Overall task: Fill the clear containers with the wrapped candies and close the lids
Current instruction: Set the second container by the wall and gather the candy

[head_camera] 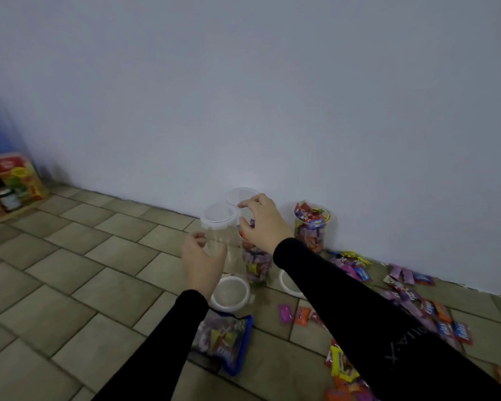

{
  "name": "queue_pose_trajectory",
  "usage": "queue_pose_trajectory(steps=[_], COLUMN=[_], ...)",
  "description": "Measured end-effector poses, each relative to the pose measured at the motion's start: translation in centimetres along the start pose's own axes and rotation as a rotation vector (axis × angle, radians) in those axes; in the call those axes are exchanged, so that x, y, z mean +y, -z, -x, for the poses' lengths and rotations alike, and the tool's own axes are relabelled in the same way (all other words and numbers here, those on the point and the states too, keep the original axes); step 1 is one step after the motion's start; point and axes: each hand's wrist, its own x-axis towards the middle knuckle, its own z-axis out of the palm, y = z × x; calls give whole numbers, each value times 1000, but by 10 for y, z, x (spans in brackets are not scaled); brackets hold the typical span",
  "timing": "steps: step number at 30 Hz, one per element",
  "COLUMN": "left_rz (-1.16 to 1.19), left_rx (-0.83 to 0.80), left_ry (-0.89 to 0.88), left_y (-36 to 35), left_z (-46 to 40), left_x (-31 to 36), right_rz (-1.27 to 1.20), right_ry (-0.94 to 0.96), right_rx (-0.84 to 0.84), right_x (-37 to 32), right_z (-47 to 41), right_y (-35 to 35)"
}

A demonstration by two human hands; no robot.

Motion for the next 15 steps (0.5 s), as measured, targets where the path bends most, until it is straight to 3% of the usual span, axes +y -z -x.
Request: queue_pose_trajectory(steps=[5, 11, 15], left_rz=[-21, 66, 154], left_rx=[-120, -268, -222], left_ry=[166, 105, 99], left_y=[6, 0, -3], left_z=[-26, -54, -62], left_x=[-30, -29, -43], right_rz=[196, 340, 331], right_ry=[-29, 32, 65], right_rx=[-189, -324, -295], right_x=[-10, -17, -17], right_z=[-22, -42, -44], right_y=[-18, -37, -44])
